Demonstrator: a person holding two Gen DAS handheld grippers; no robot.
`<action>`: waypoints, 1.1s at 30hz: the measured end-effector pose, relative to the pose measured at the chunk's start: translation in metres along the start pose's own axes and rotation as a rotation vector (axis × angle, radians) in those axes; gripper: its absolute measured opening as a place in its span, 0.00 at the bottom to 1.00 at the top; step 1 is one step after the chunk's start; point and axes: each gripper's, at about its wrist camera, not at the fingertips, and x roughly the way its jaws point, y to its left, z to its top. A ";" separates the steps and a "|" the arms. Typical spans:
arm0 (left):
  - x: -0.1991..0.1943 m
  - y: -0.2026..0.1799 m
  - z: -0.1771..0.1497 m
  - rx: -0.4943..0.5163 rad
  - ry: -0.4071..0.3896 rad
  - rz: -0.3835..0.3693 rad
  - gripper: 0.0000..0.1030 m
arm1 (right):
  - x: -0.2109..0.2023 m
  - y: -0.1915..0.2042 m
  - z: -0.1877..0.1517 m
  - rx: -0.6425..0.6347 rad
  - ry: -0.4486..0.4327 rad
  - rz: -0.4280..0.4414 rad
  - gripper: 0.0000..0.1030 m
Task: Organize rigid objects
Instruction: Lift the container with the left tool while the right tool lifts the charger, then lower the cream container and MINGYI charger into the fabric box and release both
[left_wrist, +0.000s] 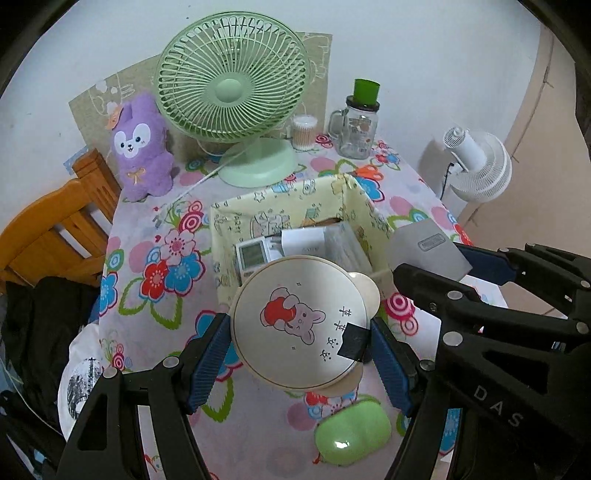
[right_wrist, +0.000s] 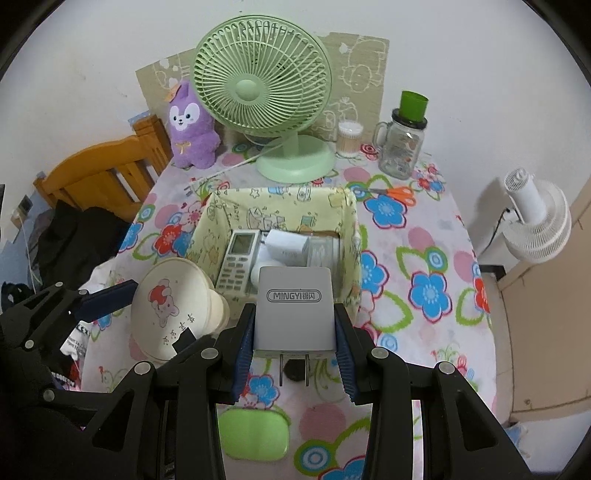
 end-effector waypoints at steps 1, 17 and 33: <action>0.001 0.000 0.003 -0.006 0.000 0.001 0.74 | 0.002 -0.002 0.005 -0.003 0.004 0.007 0.41; 0.031 0.000 0.036 -0.057 0.033 0.033 0.74 | 0.039 -0.020 0.044 -0.056 0.043 0.063 0.41; 0.071 0.023 0.039 -0.075 0.119 0.071 0.74 | 0.098 -0.009 0.055 -0.056 0.141 0.119 0.42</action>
